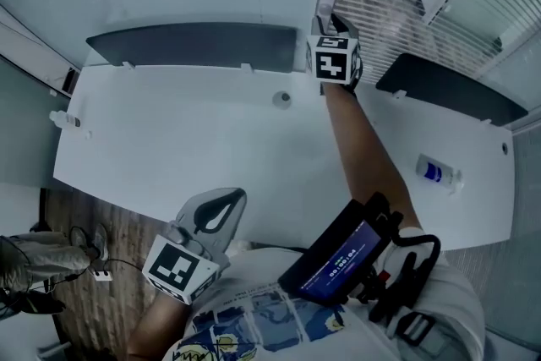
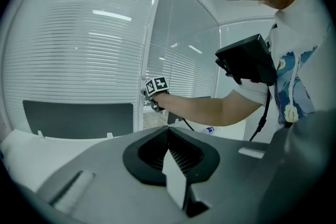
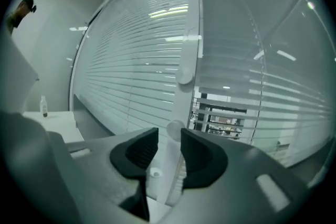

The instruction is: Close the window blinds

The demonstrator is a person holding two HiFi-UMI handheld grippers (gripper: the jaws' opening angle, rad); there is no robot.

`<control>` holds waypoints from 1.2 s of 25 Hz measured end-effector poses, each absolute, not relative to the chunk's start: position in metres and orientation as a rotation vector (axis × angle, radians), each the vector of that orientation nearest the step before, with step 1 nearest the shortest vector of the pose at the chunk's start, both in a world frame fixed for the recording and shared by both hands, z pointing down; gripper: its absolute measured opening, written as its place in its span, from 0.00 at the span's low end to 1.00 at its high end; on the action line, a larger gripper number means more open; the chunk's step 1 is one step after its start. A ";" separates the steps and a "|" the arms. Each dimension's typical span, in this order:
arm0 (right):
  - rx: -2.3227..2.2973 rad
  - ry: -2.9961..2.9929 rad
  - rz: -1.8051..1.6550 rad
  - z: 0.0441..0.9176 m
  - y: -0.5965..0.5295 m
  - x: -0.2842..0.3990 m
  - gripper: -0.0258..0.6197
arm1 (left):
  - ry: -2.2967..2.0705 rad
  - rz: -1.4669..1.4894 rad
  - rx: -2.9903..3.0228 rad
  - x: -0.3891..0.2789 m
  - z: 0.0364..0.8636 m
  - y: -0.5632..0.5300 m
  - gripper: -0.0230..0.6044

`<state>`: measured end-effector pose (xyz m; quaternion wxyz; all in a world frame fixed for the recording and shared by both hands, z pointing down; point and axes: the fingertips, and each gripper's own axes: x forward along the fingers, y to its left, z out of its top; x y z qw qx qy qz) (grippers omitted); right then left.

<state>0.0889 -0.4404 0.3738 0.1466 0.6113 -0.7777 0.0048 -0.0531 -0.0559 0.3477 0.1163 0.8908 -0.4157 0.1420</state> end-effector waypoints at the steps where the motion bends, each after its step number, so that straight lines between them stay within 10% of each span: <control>1: 1.782 -2.265 0.088 0.376 -0.443 0.091 0.23 | -1.217 0.419 2.604 -0.054 0.349 -0.056 0.04; 30: 2.084 -2.338 0.701 0.377 -0.468 0.102 0.23 | -1.208 0.442 2.564 -0.061 0.368 -0.061 0.04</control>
